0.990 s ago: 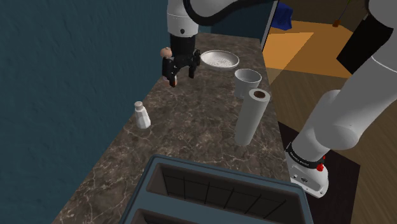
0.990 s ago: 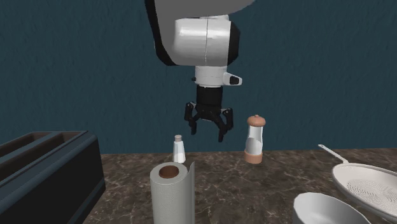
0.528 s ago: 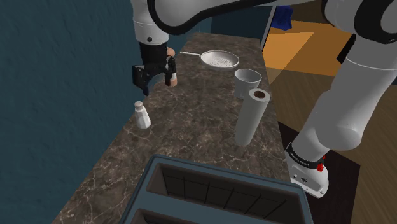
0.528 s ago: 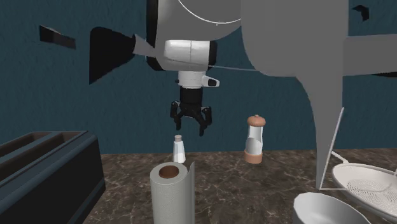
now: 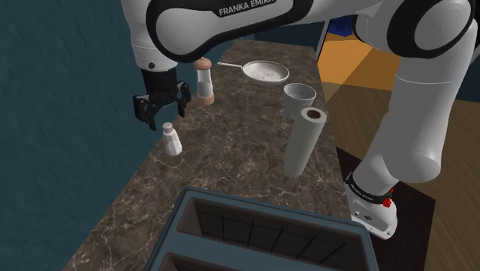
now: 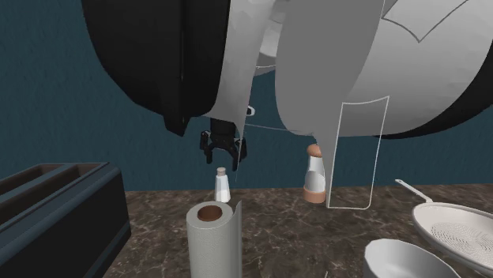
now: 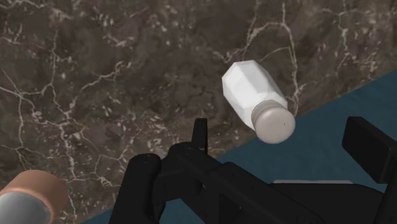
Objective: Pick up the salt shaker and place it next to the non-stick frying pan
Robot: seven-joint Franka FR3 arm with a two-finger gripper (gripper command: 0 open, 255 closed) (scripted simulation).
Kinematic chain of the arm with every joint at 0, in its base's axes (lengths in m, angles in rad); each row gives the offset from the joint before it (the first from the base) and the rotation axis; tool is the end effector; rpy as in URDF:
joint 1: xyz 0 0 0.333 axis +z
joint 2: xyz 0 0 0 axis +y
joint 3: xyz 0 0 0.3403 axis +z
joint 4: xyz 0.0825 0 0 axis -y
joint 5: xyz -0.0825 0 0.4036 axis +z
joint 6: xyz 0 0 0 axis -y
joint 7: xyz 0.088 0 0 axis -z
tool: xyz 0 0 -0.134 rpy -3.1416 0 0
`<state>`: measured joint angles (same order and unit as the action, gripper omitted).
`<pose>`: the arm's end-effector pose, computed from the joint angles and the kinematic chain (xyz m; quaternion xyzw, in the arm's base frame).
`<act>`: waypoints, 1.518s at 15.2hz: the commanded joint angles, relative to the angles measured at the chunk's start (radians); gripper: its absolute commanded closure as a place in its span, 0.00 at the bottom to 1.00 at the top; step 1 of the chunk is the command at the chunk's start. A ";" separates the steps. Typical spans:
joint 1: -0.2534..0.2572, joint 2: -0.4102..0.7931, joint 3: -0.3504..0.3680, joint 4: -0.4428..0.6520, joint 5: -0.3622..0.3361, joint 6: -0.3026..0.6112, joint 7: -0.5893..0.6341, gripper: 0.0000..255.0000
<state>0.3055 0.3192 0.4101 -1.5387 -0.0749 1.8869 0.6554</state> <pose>0.5411 0.4192 0.4789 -0.9988 -0.0297 -0.0047 0.0381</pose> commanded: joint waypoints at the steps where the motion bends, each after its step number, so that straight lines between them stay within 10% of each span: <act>1: 0.002 0.010 -0.001 -0.011 -0.004 0.021 0.002 0.00; 12: 0.003 0.020 -0.003 -0.045 -0.009 0.064 0.005 0.00; 13: 0.003 0.020 -0.003 -0.045 -0.009 0.064 0.005 1.00; 23: 0.003 0.018 -0.002 -0.034 -0.008 0.052 0.005 1.00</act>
<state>0.3085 0.3386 0.4075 -1.5771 -0.0835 1.9446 0.6601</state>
